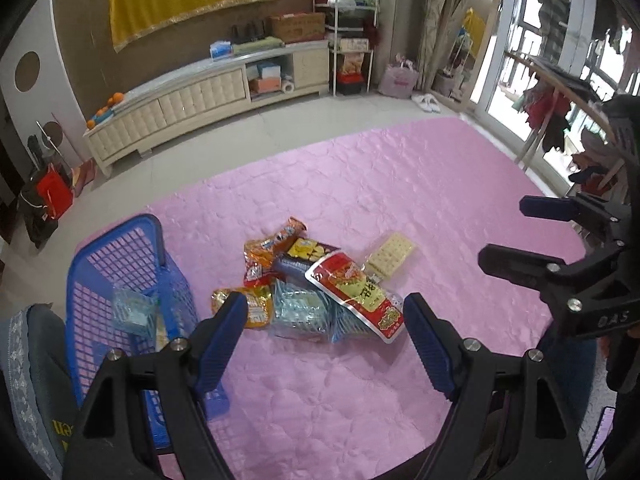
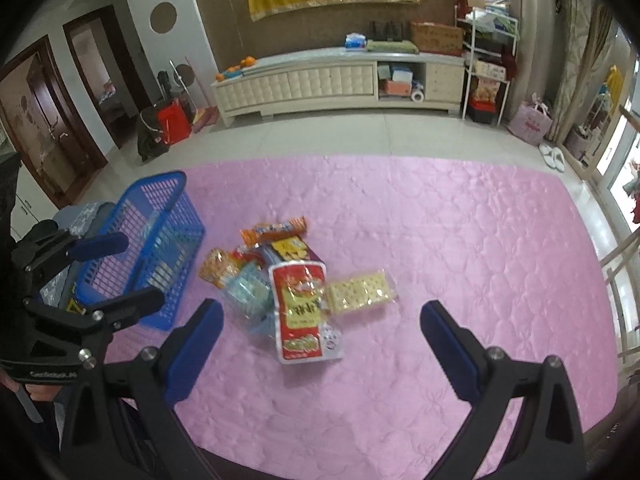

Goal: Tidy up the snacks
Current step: 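Reach the right tool to the red-and-yellow snack bag and close on it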

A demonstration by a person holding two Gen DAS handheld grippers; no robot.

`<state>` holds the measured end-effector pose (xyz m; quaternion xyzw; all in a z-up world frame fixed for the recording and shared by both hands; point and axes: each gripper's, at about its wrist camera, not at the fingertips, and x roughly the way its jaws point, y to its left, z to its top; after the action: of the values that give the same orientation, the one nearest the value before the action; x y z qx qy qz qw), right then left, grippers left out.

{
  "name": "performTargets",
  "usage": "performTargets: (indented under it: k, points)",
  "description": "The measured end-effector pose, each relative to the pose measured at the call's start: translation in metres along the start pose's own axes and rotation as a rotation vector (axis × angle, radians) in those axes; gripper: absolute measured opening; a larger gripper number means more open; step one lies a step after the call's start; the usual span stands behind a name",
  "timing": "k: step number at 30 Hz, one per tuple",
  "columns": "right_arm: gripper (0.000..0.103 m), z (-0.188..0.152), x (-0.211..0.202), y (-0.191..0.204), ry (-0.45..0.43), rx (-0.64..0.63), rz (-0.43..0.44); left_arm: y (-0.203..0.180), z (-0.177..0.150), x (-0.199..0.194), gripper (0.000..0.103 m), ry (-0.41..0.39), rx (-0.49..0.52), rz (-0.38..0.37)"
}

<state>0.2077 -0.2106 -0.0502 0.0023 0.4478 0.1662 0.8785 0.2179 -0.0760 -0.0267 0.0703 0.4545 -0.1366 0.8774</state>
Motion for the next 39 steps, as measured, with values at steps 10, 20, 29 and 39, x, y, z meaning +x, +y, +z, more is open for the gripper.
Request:
performTargets:
  k: [10, 20, 29, 39]
  points:
    - [0.1, -0.021, 0.059, -0.033, 0.125, 0.065, 0.047, -0.004, -0.005, 0.073, 0.078, 0.149, -0.007, 0.013]
    - [0.1, -0.021, 0.107, -0.047, 0.169, 0.082, 0.062, 0.003, -0.006, 0.138, 0.078, 0.284, 0.055, 0.092]
    - [0.1, -0.02, 0.135, -0.062, 0.197, 0.116, 0.106, 0.016, -0.01, 0.182, 0.078, 0.37, 0.078, 0.114]
    - [0.1, -0.026, 0.141, -0.079, 0.22, 0.146, 0.108, 0.031, -0.013, 0.217, 0.078, 0.425, 0.006, 0.062]
